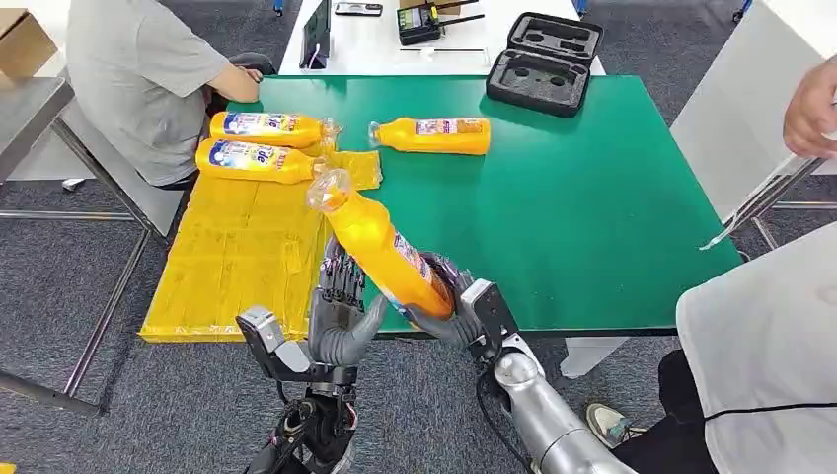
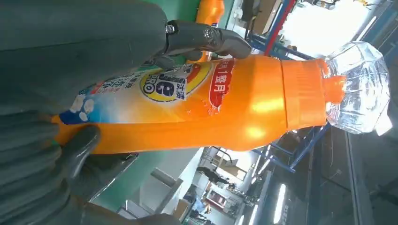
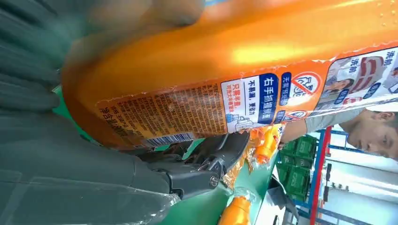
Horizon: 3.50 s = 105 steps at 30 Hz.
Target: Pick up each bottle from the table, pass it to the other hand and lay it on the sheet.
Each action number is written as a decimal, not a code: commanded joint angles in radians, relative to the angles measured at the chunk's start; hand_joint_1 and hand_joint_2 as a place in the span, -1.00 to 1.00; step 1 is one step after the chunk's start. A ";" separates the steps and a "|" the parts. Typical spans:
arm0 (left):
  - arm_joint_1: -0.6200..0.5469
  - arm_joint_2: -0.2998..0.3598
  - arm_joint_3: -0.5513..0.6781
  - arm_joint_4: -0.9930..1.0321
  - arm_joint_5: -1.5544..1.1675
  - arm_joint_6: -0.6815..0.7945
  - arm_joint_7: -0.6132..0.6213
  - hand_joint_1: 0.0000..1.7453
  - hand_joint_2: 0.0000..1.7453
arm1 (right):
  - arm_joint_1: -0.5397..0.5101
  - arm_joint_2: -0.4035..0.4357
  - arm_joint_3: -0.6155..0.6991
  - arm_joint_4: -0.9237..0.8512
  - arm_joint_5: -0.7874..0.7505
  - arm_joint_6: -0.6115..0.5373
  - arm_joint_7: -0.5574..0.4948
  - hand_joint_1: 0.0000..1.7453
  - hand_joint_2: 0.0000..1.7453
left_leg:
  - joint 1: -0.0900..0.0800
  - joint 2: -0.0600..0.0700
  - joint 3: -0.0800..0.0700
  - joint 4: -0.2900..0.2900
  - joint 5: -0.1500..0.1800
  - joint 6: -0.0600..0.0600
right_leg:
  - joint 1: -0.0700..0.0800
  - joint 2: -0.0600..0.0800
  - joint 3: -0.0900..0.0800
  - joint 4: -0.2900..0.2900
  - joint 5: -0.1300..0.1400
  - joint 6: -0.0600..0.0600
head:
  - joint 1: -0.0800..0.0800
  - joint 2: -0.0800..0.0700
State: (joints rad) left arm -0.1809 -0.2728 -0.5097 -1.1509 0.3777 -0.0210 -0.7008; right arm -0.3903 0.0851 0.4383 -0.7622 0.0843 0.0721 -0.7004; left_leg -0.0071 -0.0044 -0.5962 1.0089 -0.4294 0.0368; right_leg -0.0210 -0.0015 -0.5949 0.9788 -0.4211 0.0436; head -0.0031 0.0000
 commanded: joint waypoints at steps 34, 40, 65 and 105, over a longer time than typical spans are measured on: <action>-0.092 0.000 0.032 0.201 -0.325 0.453 0.003 -1.00 1.00 | 0.007 -0.030 0.246 -0.058 0.027 -0.136 0.002 1.00 1.00 | 0.001 0.000 0.003 0.000 -0.001 -0.002 | 0.002 -0.001 0.003 -0.001 -0.001 -0.002 | 0.000 0.000; -0.080 0.004 0.041 0.173 -0.301 0.404 0.003 -1.00 1.00 | 0.014 -0.028 0.240 -0.054 0.016 -0.131 0.002 1.00 1.00 | 0.002 0.000 0.004 0.000 -0.001 -0.003 | 0.002 -0.001 0.004 -0.001 -0.001 -0.003 | 0.000 0.000; -0.136 0.017 -0.055 0.285 0.108 -0.324 0.158 -1.00 1.00 | 0.021 -0.074 0.184 -0.065 0.021 -0.141 0.002 1.00 1.00 | 0.001 -0.001 0.002 0.000 0.000 -0.002 | 0.001 -0.002 0.002 0.000 -0.001 -0.002 | 0.000 0.000; -0.118 0.017 -0.028 0.264 0.061 -0.235 0.159 -1.00 1.00 | 0.009 -0.024 0.216 -0.010 -0.001 -0.056 0.002 1.00 1.00 | 0.001 0.000 0.002 0.000 -0.001 -0.002 | 0.001 0.000 0.002 -0.001 -0.001 -0.002 | 0.000 0.000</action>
State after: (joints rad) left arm -0.2693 -0.2632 -0.5032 -0.9144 0.4436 -0.2583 -0.5379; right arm -0.3815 0.0427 0.6004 -0.8377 0.0748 0.0294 -0.7099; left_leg -0.0070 -0.0042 -0.5963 1.0090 -0.4293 0.0368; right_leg -0.0209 -0.0014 -0.5957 0.9788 -0.4211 0.0435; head -0.0030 0.0000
